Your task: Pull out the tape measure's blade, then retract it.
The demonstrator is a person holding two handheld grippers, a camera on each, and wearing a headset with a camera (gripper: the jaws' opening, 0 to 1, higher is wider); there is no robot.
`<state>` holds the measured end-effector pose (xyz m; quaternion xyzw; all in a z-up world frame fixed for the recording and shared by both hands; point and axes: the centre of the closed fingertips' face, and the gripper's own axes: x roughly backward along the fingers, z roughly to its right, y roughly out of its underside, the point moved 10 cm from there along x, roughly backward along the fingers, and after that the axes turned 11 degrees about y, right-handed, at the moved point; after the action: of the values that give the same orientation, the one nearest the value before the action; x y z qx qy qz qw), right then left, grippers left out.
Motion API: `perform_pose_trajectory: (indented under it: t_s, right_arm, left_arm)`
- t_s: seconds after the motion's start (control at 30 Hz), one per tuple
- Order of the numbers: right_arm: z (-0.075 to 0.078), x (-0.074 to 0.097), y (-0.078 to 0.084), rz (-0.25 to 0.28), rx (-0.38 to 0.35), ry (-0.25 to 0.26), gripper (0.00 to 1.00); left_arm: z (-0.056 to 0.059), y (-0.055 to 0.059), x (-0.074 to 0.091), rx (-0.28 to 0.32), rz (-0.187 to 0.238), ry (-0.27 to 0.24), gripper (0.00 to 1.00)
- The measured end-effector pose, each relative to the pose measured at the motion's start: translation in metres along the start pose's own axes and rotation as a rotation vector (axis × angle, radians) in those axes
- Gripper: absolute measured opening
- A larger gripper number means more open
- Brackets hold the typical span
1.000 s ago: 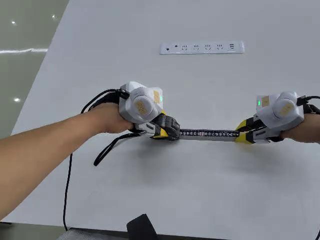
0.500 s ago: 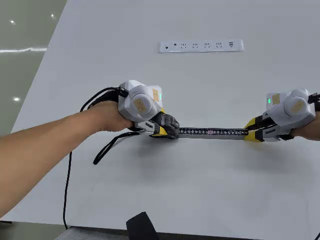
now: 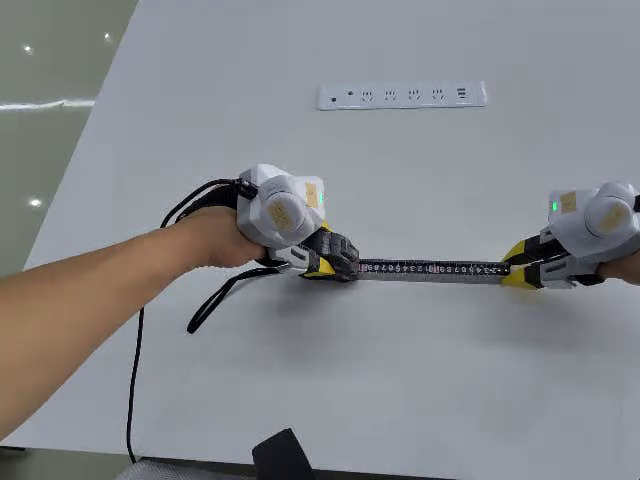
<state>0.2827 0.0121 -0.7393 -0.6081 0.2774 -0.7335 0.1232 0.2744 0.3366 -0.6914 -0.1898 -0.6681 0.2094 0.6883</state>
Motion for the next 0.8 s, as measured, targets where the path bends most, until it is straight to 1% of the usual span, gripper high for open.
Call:
perform_pose_trajectory:
  t_s: [0.5,0.8]
  right_arm:
    - [0.006,0.007,0.016,-0.012,-0.024,0.011,0.09]
    - [0.007,0.01,0.018,-0.018,-0.024,0.013,0.09]
  left_arm:
    - [-0.003,0.003,-0.002,0.001,-0.003,0.001,0.28]
    - [-0.002,0.002,-0.002,-0.001,-0.004,0.002,0.28]
